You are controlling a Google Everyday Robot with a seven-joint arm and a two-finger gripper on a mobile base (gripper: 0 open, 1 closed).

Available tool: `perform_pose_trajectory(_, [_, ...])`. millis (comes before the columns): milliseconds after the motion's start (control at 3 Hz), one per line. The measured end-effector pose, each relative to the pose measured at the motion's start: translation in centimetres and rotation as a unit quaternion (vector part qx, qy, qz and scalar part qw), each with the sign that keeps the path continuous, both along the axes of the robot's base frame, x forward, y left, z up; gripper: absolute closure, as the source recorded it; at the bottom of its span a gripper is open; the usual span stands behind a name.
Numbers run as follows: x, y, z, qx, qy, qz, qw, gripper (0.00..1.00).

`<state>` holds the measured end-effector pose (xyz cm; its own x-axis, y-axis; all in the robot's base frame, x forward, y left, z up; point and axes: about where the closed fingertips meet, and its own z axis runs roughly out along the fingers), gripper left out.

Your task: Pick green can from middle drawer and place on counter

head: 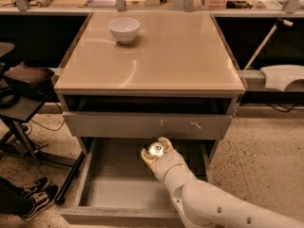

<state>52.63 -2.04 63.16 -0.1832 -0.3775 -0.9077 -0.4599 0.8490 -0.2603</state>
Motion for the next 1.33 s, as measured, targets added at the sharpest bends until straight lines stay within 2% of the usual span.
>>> perform_pose_trajectory(333, [-1.9,-1.4,9.7,-0.01,-0.044,-0.023,0.9987,1.0])
perform_pose_trajectory(667, [-3.1,-1.8,18.2,-0.042,-0.092,-0.028,0.9945,1.0])
perform_pose_trajectory(1000, [-3.5,-2.4,19.1,-0.057,-0.098,-0.034,0.993,1.0])
perform_pose_trajectory(1333, [-1.8,-2.7,19.5,-0.056,-0.086,-0.027,0.9944,1.0])
